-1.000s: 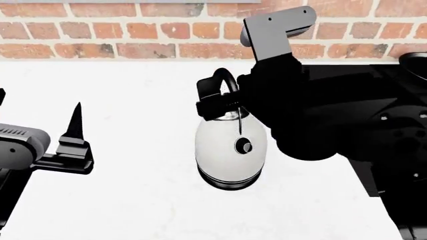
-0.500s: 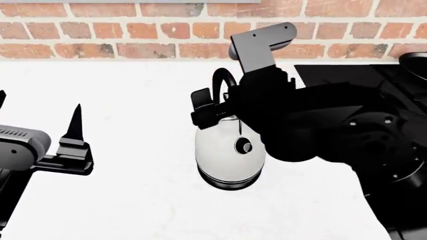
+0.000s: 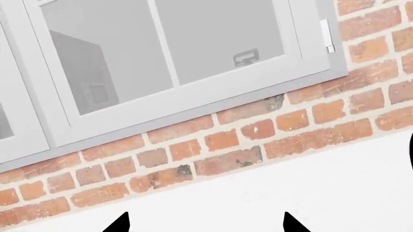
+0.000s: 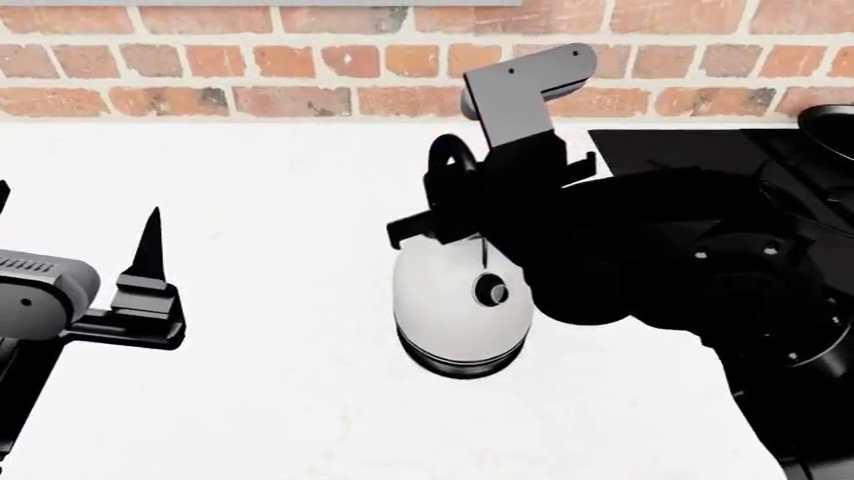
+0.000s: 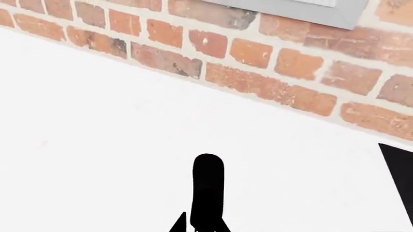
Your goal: Pick the kettle from the counter and place it on a stove burner. Then turn the burner on.
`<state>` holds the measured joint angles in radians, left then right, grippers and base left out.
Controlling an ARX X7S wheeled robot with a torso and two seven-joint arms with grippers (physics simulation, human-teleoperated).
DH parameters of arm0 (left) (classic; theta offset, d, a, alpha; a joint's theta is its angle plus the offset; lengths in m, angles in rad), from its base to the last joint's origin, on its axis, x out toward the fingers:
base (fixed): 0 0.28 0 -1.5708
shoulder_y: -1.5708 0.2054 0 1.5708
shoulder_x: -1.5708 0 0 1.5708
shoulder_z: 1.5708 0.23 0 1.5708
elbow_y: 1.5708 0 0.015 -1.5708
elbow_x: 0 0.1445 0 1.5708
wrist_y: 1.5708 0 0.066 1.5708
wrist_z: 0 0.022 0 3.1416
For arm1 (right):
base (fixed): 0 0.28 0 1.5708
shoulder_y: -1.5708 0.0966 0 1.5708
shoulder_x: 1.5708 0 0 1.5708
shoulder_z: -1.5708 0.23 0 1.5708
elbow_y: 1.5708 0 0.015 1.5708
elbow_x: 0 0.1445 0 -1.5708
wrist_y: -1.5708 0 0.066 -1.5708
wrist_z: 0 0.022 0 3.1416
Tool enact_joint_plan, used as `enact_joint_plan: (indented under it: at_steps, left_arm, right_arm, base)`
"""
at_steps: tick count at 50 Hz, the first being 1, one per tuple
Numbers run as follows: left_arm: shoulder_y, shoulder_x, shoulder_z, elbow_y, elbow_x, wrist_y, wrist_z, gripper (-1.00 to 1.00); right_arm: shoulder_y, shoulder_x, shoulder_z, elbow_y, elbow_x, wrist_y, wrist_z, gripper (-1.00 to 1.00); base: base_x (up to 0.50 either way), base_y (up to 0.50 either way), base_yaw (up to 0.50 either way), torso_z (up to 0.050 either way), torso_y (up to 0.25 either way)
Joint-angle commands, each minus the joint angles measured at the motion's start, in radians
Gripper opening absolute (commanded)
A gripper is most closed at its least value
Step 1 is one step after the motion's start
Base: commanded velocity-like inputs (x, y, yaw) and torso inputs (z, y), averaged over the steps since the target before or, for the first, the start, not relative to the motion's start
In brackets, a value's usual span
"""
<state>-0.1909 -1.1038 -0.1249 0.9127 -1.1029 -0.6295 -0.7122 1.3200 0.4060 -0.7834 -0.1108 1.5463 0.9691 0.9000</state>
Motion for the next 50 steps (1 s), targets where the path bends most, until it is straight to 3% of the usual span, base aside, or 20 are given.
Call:
enact_joint_plan:
  at_steps: [1, 39, 50]
  left_arm:
    - [0.003, 0.0, -0.001, 0.0, 0.001, 0.002, 0.0, 1.0]
    - [-0.006, -0.007, 0.003, 0.002, -0.004, 0.003, -0.005, 1.0]
    - [-0.003, -0.012, -0.002, 0.004, -0.007, 0.004, -0.007, 1.0]
  right_arm:
    - [0.014, 0.008, 0.01, -0.008, -0.025, -0.005, 0.002, -1.0]
    - [0.111, 0.016, 0.047, -0.031, -0.016, -0.014, 0.025, -1.0]
    - [0.113, 0.027, 0.05, -0.039, -0.009, -0.014, 0.033, -1.0]
  base:
    - [0.0, 0.0, 0.0, 0.0, 0.0]
    - [0.0, 0.0, 0.0, 0.0, 0.001]
    - [0.0, -0.28, 0.0, 0.0, 0.001]
